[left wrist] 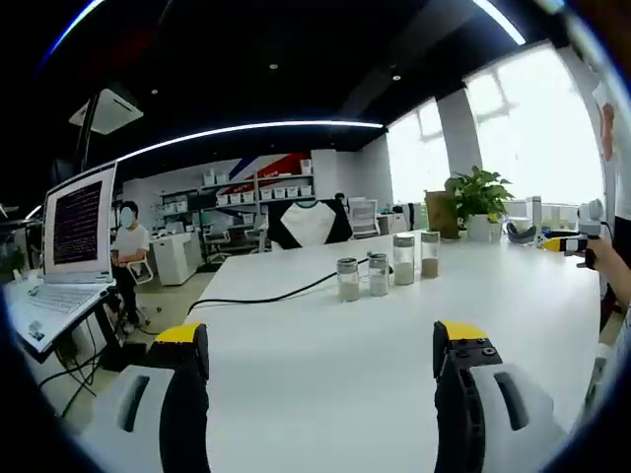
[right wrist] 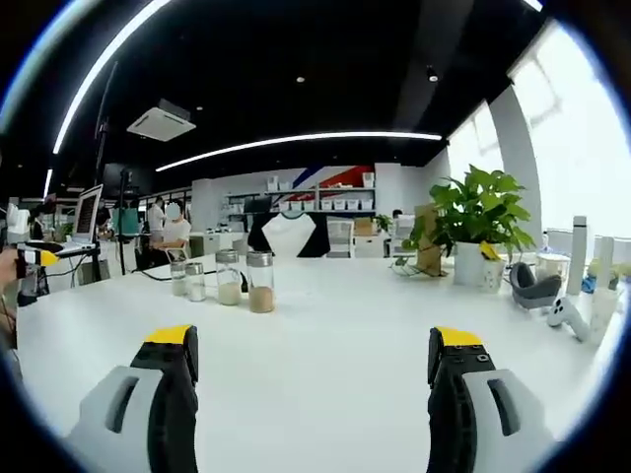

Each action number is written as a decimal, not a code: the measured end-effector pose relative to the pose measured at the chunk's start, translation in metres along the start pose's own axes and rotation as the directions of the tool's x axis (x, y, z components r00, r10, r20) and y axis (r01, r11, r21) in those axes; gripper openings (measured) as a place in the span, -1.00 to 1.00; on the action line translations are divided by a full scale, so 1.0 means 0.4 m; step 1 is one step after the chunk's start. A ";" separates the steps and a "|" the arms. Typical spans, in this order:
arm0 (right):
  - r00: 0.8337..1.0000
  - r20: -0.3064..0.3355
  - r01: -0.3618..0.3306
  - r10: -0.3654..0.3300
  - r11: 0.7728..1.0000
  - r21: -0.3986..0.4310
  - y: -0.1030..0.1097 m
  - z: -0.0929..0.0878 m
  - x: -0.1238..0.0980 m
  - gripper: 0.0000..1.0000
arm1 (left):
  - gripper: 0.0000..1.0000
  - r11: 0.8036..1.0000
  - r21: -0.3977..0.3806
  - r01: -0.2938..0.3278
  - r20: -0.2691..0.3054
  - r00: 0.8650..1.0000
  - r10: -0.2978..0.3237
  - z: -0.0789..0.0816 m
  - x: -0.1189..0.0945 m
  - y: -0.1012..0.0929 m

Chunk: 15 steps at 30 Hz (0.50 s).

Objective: Rotate the seasoning bottle until the label or dispensing opening points toward the visible target arrow and the bottle remains upright within the marked orientation range

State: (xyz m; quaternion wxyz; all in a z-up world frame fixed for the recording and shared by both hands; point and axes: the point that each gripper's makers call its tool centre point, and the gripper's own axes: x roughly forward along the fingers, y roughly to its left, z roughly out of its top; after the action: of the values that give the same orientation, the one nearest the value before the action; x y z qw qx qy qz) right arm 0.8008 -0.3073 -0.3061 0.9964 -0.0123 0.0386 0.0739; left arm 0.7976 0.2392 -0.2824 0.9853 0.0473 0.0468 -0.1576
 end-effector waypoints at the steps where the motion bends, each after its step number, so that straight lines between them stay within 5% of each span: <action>1: 1.000 -0.015 -0.002 0.002 1.000 -0.016 -0.006 0.005 0.009 0.99 | 0.99 1.000 0.001 0.003 -0.002 1.000 -0.003 -0.003 -0.002 -0.001; 9: 0.999 0.022 -0.036 0.038 0.997 -0.072 0.000 0.080 0.049 0.99 | 0.99 0.999 -0.037 -0.014 0.011 1.000 0.014 -0.016 -0.025 0.011; 15: 0.998 0.040 -0.053 0.055 0.997 -0.054 0.013 0.093 0.054 0.99 | 0.99 0.999 -0.036 -0.013 0.001 1.000 0.013 -0.022 -0.031 0.010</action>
State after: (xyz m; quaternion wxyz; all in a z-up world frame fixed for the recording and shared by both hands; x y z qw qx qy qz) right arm 0.8241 -0.2978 -0.2706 0.9940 -0.0362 0.0163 0.1019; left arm 0.7864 0.2478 -0.2896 0.9870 0.0298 0.0487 -0.1505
